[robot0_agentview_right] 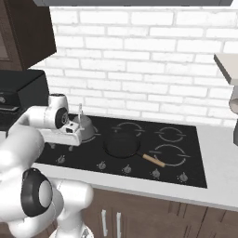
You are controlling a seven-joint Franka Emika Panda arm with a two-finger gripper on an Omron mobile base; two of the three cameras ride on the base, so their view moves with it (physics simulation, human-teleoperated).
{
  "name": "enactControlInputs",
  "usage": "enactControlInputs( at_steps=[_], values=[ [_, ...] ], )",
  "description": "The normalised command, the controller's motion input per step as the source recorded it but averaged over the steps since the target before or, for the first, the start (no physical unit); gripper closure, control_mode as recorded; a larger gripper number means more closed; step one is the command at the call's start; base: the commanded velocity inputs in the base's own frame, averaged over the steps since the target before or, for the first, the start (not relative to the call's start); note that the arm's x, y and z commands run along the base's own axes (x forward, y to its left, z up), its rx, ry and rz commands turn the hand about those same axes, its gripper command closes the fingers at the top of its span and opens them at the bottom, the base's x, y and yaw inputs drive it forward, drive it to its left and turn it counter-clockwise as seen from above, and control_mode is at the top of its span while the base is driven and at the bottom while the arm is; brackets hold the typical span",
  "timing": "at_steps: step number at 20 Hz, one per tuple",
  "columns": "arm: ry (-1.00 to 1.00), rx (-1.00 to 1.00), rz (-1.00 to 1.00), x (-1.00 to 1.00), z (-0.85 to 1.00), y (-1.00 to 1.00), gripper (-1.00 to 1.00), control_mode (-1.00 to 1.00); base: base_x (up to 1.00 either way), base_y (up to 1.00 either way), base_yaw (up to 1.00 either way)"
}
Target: Pick the kettle from the counter and place it on a stove burner. Then turn the burner on.
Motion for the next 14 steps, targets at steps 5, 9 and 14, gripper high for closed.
enactControlInputs(
  at_steps=[5, 9, 14],
  values=[
    [-0.06, 0.00, 0.00, 0.00, -0.59, 0.13, -1.00, -1.00, 0.00, 0.00, 0.00],
    [-0.05, 0.00, 0.00, 0.00, -0.32, 0.30, -1.00, -1.00, 0.00, 0.00, 0.00],
    [-0.01, 0.00, 0.00, 0.06, -0.15, 0.40, -1.00, -1.00, 0.00, 0.00, 0.00]
  ],
)
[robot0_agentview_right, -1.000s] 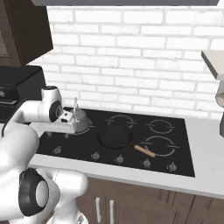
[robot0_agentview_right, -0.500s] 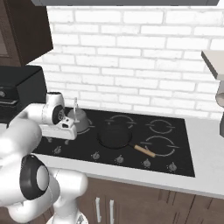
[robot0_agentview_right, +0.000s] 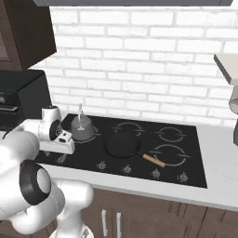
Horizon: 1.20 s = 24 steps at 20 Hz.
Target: Pick the kettle from the counter and place it on a stove burner. Then turn the burner on.
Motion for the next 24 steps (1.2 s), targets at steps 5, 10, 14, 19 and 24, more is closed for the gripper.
enactControlInputs(
  at_steps=[5, 10, 14, 19, 24],
  values=[
    [0.00, 0.00, 0.00, 0.03, -0.12, 0.05, -1.00, -1.00, 0.00, 0.00, 0.00],
    [0.00, 0.00, -0.01, 0.14, -0.29, 0.00, -1.00, -1.00, 0.00, 0.00, 0.00],
    [0.00, 0.00, 0.00, 0.26, -0.43, 0.00, -1.00, -1.00, 0.00, 0.00, 0.00],
    [0.00, 0.00, -0.01, 0.15, -0.15, 0.00, -1.00, -1.00, 0.00, 0.00, 0.00],
    [0.00, -0.02, -0.02, 0.09, 0.00, 0.00, -1.00, -1.00, 0.00, 0.00, 0.00]
  ],
)
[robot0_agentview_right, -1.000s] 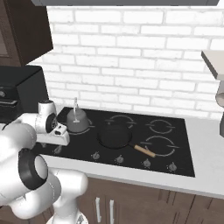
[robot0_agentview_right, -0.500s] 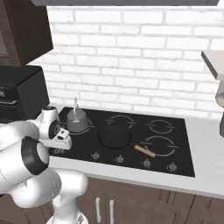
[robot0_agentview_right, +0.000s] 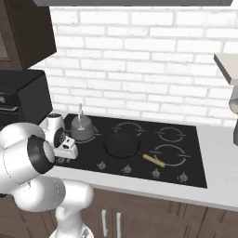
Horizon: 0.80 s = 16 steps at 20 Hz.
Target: Pick the kettle from the counter and place it on a stove burner. Then turn the burner on.
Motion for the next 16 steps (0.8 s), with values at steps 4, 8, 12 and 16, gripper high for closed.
enactControlInputs(
  at_steps=[4, 8, 12, 16],
  values=[
    [0.00, 0.00, -0.03, 0.01, -0.05, 0.00, -1.00, -1.00, 0.00, 0.00, 0.00],
    [0.00, 0.00, -0.03, 0.00, -0.24, 0.00, -1.00, -1.00, 0.00, 0.00, 0.00],
    [0.00, 0.00, -0.03, 0.00, -0.22, 0.00, -1.00, -1.00, 0.00, 0.00, 0.00],
    [-0.01, -0.01, -0.04, 0.00, -0.02, 0.00, -1.00, -1.00, 0.00, 0.00, 0.00]
  ],
)
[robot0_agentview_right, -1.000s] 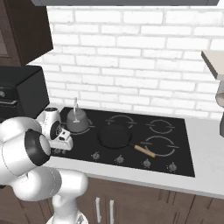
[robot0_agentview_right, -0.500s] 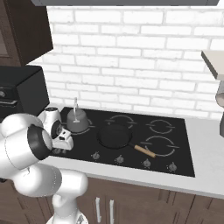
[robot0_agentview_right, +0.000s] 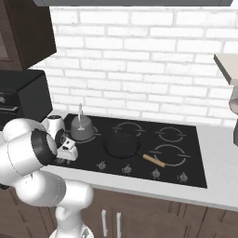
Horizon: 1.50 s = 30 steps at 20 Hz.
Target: Pick the kettle from the counter and place it on a stove burner. Then turn the burner on.
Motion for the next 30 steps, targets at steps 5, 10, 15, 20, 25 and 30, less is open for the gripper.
enactControlInputs(
  at_steps=[5, 10, 15, 20, 25, 30],
  values=[
    [0.00, -0.03, -0.05, 0.00, 0.00, 0.02, -1.00, -1.00, 0.00, 0.00, 0.00],
    [-0.01, 0.00, -0.05, 0.00, 0.00, 0.01, -1.00, -1.00, 0.00, 0.00, 0.00],
    [0.00, 0.00, -0.03, 0.00, 0.00, 0.01, -1.00, -1.00, 0.00, 0.00, 0.00],
    [0.00, 0.00, 0.00, 0.00, 0.00, 0.00, -1.00, -1.00, 0.00, 0.00, 0.00],
    [0.00, 0.00, 0.00, 0.05, 0.00, 0.00, -1.00, -1.00, 0.00, 0.00, 0.00],
    [0.00, 0.00, 0.05, 0.01, 0.00, 0.00, -1.00, -1.00, 0.00, 0.00, 0.00]
  ],
)
